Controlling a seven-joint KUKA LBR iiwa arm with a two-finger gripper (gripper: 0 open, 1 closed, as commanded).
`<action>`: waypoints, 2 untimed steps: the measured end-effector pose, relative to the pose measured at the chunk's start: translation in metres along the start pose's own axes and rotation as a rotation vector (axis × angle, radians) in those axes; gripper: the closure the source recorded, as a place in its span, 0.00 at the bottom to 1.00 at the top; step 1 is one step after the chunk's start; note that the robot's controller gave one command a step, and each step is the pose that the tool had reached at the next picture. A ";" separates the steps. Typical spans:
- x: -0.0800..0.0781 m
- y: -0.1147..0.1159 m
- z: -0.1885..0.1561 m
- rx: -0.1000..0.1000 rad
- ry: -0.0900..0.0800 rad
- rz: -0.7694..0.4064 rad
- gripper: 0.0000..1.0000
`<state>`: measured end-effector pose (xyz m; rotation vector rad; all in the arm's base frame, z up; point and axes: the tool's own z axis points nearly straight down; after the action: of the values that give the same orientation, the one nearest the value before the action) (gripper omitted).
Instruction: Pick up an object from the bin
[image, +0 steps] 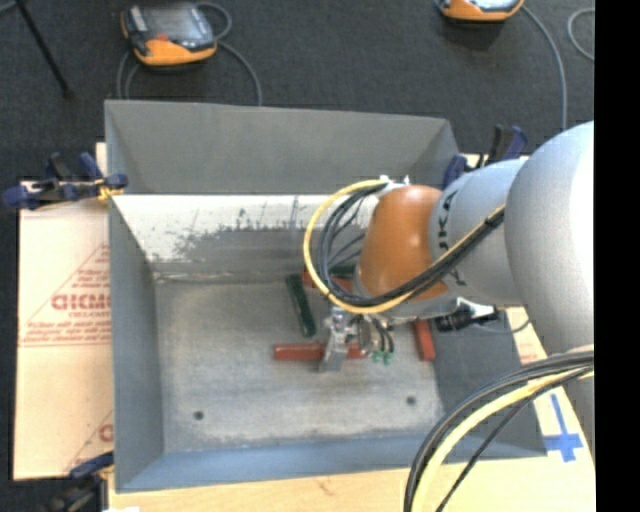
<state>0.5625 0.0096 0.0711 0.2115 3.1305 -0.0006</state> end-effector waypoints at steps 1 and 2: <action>-0.035 -0.004 -0.028 0.000 0.005 -0.021 1.00; 0.017 0.043 -0.214 -0.002 -0.007 -0.135 1.00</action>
Offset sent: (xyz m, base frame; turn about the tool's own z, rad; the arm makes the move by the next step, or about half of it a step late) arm -0.0142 0.0452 0.2103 -0.1305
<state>0.5504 0.0548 0.2855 -0.0009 3.1310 0.0009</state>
